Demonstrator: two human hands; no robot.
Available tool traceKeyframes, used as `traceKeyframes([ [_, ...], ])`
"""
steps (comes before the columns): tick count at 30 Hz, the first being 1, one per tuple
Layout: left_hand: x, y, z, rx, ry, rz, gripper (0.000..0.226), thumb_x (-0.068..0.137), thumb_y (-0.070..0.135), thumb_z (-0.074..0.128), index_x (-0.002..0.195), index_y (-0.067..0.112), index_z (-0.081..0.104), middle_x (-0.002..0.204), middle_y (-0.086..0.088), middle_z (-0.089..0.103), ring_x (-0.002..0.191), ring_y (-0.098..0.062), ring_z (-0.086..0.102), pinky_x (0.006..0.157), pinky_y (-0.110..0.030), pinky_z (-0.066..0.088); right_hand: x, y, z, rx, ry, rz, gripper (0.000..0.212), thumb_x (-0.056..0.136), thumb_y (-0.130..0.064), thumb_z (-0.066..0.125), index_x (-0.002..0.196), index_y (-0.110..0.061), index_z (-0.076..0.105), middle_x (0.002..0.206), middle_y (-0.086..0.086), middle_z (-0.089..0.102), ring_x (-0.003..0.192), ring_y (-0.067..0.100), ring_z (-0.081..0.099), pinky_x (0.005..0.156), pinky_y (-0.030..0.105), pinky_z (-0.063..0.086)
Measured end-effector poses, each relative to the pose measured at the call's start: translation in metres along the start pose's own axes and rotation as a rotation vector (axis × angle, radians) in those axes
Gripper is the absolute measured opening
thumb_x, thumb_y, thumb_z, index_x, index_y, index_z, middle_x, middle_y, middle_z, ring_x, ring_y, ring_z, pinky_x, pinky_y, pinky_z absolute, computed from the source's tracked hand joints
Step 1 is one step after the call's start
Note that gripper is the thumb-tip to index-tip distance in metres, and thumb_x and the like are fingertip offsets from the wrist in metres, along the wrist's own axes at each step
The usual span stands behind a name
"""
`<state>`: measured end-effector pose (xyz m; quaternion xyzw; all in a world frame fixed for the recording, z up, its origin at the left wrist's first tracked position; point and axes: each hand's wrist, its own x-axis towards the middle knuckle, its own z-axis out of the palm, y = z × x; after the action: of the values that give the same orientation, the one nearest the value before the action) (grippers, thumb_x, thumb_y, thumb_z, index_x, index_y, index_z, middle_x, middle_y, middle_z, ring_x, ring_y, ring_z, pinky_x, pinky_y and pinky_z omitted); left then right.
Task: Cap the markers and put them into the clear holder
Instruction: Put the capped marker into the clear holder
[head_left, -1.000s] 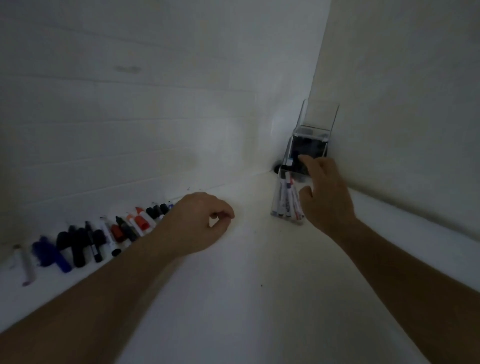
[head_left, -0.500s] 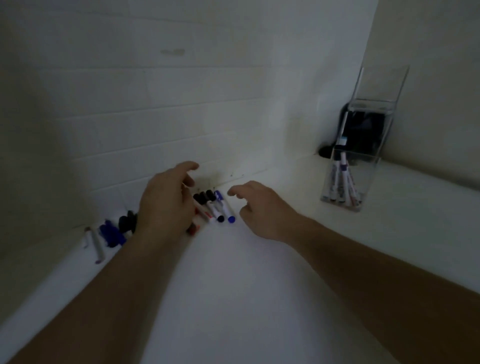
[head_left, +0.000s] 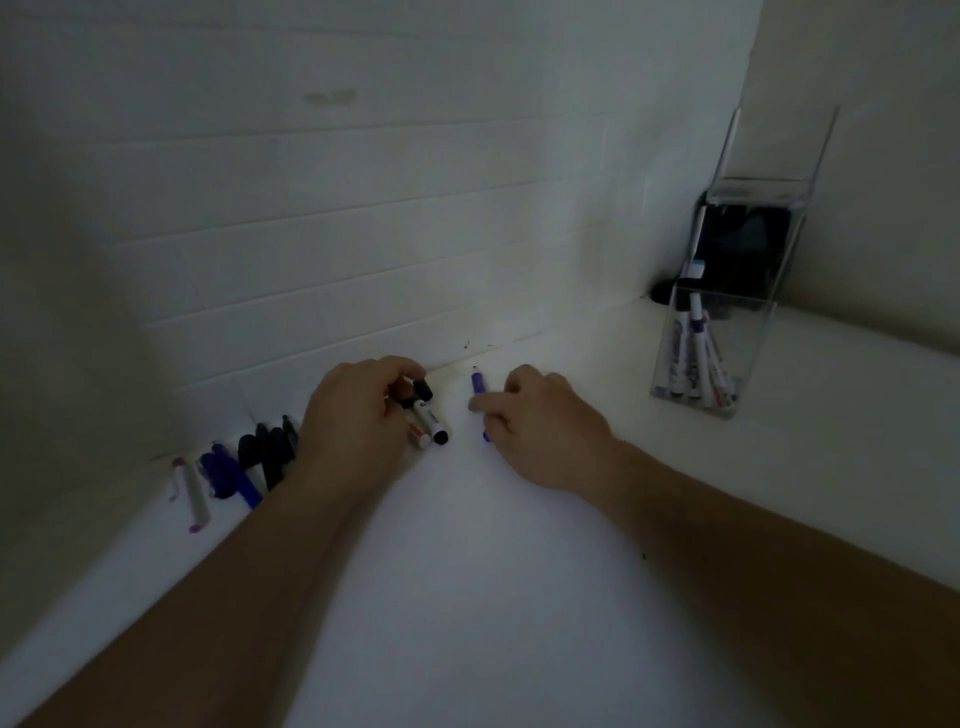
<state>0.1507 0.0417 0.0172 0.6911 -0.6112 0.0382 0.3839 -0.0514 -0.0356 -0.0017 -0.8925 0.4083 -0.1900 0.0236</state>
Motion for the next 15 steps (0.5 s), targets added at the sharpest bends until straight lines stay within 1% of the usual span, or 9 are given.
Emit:
traceKeyframes([
  [1,0.0,0.0,0.0,0.031,-0.007,0.015,0.056,0.075,-0.008,0.046,0.103,0.034,0.07,0.091,0.017,0.062,0.097,-0.021,0.057,0.079,-0.042,0.054,0.002,-0.002,0.001,-0.011,-0.027,-0.017,0.052,0.093,-0.053,0.02,0.119,-0.038,0.062,0.097,0.0,0.045,0.092,0.027,0.048,0.083,0.04,0.048],
  [3,0.0,0.0,0.0,0.056,-0.026,0.023,0.055,0.072,-0.008,0.048,0.095,0.037,0.069,0.09,0.017,0.063,0.095,-0.02,0.058,0.079,-0.037,0.05,0.002,-0.003,-0.005,-0.002,-0.032,0.033,0.047,0.096,-0.053,0.025,0.104,-0.028,0.064,0.095,0.004,0.048,0.09,0.029,0.053,0.081,0.038,0.047],
  [6,-0.001,-0.007,0.0,0.001,-0.036,-0.017,0.055,0.075,-0.007,0.046,0.097,0.038,0.069,0.092,0.021,0.063,0.092,-0.019,0.06,0.072,-0.046,0.058,-0.009,0.008,-0.018,-0.016,-0.023,0.056,0.039,0.103,-0.044,0.038,0.112,-0.015,0.063,0.104,0.015,0.057,0.091,0.032,0.058,0.075,0.033,0.041],
  [7,-0.002,-0.009,0.0,-0.006,-0.036,-0.032,0.055,0.077,-0.006,0.046,0.1,0.037,0.07,0.094,0.02,0.062,0.093,-0.019,0.06,0.07,-0.048,0.059,-0.016,0.014,-0.022,-0.015,-0.028,0.065,0.035,0.103,-0.042,0.041,0.109,-0.015,0.061,0.102,0.014,0.058,0.09,0.032,0.058,0.072,0.032,0.038],
  [9,-0.005,-0.009,0.0,-0.025,-0.032,-0.044,0.052,0.08,-0.005,0.049,0.103,0.034,0.072,0.096,0.017,0.063,0.094,-0.019,0.06,0.07,-0.048,0.06,-0.03,0.027,-0.026,0.077,0.03,0.074,0.026,0.101,-0.041,0.048,0.087,-0.02,0.054,0.085,0.005,0.057,0.08,0.028,0.056,0.064,0.032,0.034],
  [10,-0.006,-0.007,-0.001,-0.033,-0.023,-0.047,0.048,0.081,-0.004,0.051,0.103,0.033,0.073,0.096,0.015,0.063,0.093,-0.019,0.06,0.07,-0.048,0.06,-0.037,0.03,-0.027,0.143,0.056,0.096,0.028,0.098,-0.042,0.054,0.077,-0.023,0.051,0.077,0.0,0.056,0.074,0.025,0.056,0.06,0.032,0.034],
  [11,-0.005,-0.003,-0.001,-0.037,-0.012,-0.053,0.045,0.082,-0.002,0.052,0.102,0.032,0.073,0.095,0.013,0.064,0.092,-0.018,0.061,0.07,-0.048,0.06,-0.042,0.032,-0.029,0.241,0.086,0.143,0.03,0.094,-0.042,0.061,0.072,-0.024,0.051,0.072,-0.004,0.057,0.069,0.021,0.056,0.057,0.027,0.035],
  [13,-0.003,0.006,0.0,-0.029,0.0,-0.085,0.038,0.082,0.003,0.054,0.097,0.031,0.074,0.09,0.014,0.064,0.083,-0.013,0.062,0.072,-0.047,0.059,-0.048,0.037,-0.034,0.438,0.154,0.22,0.028,0.085,-0.042,0.073,0.069,-0.026,0.058,0.067,-0.007,0.061,0.061,0.009,0.057,0.05,0.015,0.035],
  [15,0.003,0.015,0.002,0.012,-0.008,-0.109,0.027,0.082,0.018,0.056,0.092,0.034,0.074,0.088,0.015,0.065,0.077,-0.013,0.064,0.074,-0.045,0.059,-0.049,0.04,-0.036,0.522,0.181,0.245,0.026,0.079,-0.037,0.08,0.069,-0.024,0.06,0.064,-0.007,0.061,0.054,0.004,0.054,0.048,0.012,0.039],
])
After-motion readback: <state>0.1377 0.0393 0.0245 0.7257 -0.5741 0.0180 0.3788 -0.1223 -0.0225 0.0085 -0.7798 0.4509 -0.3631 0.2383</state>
